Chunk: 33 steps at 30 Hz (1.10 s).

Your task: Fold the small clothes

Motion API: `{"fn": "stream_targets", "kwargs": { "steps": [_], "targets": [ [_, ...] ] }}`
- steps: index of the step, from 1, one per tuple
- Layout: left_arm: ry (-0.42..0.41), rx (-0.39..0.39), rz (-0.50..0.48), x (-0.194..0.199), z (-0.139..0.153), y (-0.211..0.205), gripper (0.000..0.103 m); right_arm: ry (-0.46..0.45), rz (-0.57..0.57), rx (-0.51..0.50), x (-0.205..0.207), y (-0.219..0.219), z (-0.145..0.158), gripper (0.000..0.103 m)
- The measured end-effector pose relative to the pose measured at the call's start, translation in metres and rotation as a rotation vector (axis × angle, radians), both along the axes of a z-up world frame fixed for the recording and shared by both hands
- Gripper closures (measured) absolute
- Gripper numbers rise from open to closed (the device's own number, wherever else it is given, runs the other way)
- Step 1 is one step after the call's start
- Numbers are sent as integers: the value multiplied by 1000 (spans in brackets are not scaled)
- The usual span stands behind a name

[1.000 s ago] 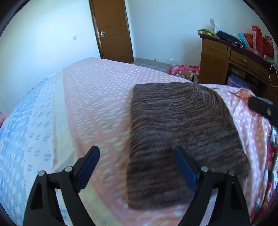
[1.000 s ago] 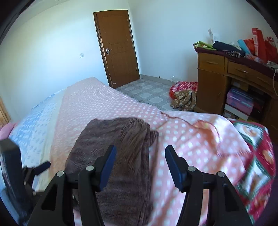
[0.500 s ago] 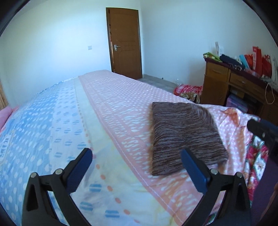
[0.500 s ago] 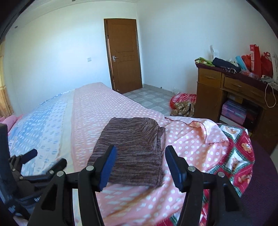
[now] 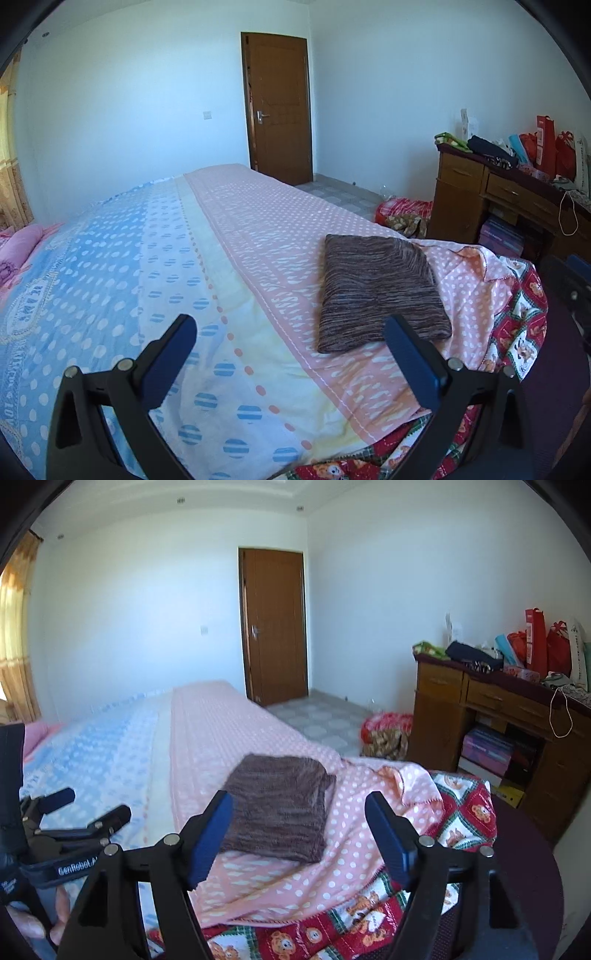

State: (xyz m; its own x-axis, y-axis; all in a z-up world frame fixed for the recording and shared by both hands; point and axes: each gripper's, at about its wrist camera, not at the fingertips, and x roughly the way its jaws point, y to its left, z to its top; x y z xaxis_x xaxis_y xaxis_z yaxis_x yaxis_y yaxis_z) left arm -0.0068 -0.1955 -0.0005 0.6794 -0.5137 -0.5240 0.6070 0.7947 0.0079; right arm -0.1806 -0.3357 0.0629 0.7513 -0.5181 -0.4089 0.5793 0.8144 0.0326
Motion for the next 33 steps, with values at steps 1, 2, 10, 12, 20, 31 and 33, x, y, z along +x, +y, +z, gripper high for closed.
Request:
{"fn": "stream_targets", "kwargs": {
  "steps": [1, 2, 10, 12, 20, 31, 33],
  "targets": [
    [-12, 2, 5, -4, 3, 1, 0, -1, 9, 6, 2, 1, 0, 28],
    [-21, 3, 9, -7, 5, 1, 0, -6, 24, 17, 4, 2, 0, 28],
    [-74, -4, 42, -23, 16, 3, 0, -48, 31, -26, -6, 10, 11, 28],
    [-84, -9, 52, -25, 17, 3, 0, -63, 24, -37, -11, 10, 14, 28],
    [-81, -35, 72, -31, 20, 3, 0, -84, 12, 21, -17, -3, 10, 28],
    [-105, 4, 60, -36, 19, -2, 0, -68, 26, 15, -13, 2, 8, 28],
    [-99, 3, 58, -36, 19, -1, 0, -64, 29, 15, -12, 5, 7, 28]
  ]
}}
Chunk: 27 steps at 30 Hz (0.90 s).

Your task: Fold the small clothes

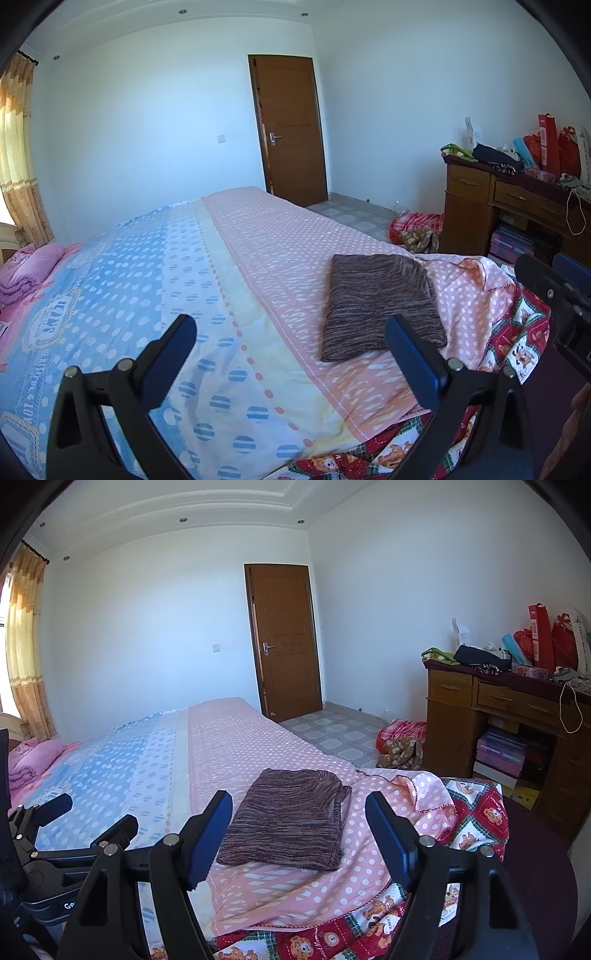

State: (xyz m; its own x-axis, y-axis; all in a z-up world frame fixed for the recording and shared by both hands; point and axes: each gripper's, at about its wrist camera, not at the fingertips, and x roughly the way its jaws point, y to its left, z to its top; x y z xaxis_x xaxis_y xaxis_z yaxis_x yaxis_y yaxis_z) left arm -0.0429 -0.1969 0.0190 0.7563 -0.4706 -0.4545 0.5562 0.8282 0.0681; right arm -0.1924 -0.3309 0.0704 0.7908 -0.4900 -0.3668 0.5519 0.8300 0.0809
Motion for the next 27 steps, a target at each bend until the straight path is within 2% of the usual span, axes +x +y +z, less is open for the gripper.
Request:
{"fn": "stream_targets", "kwargs": {
  "steps": [27],
  "targets": [
    [-13, 8, 9, 0, 1, 2, 0, 0, -2, 6, 3, 5, -5, 28]
  ]
}}
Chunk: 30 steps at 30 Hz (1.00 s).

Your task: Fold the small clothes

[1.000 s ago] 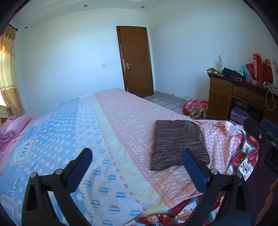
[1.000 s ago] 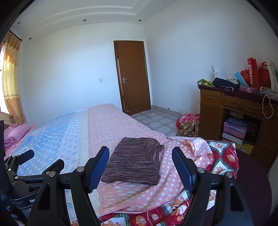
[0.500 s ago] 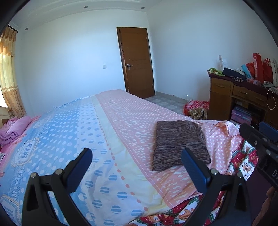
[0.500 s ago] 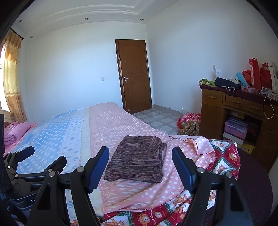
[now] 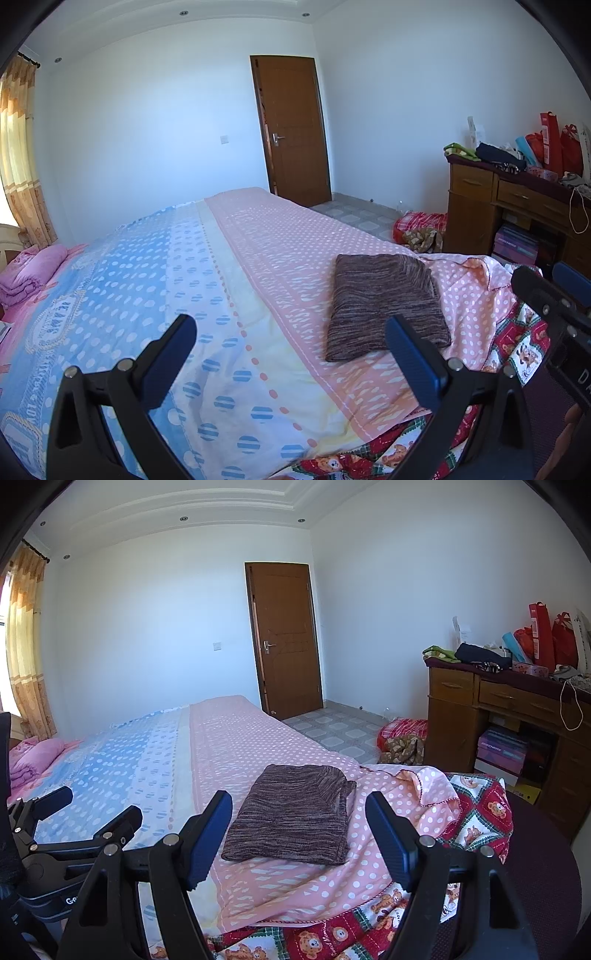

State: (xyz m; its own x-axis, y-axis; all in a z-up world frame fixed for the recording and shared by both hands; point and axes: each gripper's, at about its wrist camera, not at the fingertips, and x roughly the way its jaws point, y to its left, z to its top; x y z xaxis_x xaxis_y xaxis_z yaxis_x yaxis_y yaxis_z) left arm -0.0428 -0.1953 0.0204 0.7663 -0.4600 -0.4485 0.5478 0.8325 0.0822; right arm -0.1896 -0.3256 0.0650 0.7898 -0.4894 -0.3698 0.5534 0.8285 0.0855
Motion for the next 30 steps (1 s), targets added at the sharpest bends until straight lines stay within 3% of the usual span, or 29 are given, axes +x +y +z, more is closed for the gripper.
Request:
{"fn": "stream_targets", "kwargs": {
  "steps": [30],
  "targets": [
    [9, 12, -3, -1, -5, -1, 0, -3, -9, -3, -2, 1, 1, 28]
  ]
}}
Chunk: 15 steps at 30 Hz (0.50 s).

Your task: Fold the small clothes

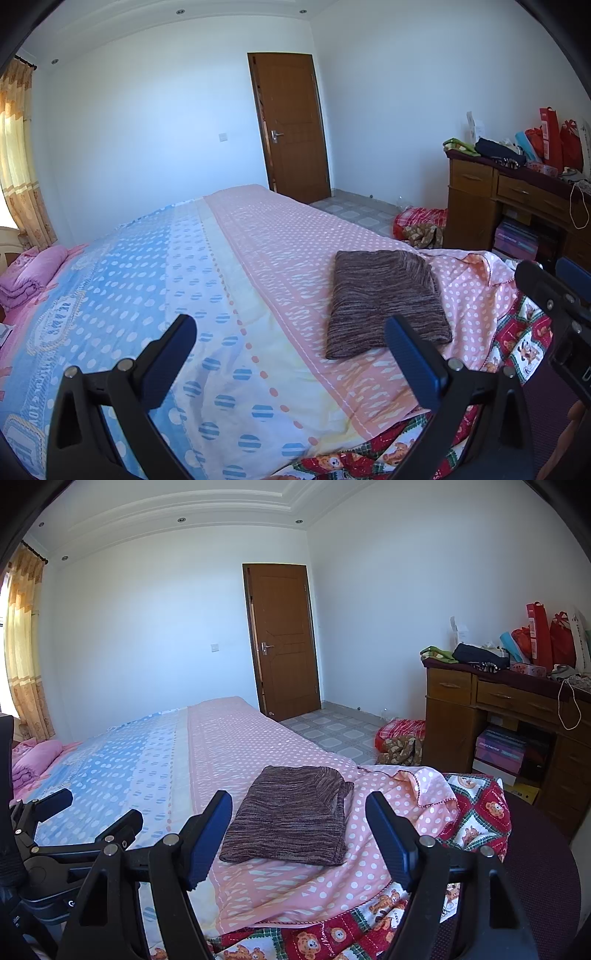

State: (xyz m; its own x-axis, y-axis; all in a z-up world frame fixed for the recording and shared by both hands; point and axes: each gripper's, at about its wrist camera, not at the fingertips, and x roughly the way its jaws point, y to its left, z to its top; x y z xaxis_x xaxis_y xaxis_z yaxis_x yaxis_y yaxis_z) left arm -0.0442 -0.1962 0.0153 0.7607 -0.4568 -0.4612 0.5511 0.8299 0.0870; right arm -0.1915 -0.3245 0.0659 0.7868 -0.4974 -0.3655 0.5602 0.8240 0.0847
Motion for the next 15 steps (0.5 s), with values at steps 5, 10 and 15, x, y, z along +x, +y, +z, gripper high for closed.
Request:
{"fn": "stream_targets", "kwargs": {
  "steps": [5, 10, 15],
  "targets": [
    [8, -1, 6, 3, 0, 2, 0, 1, 0, 1, 0, 0, 0, 28],
    [16, 3, -2, 3, 1, 1, 0, 2, -1, -2, 0, 0, 0, 28],
    [42, -1, -26, 6, 1, 1, 0, 2, -2, -1, 0, 0, 0, 28]
  ]
}}
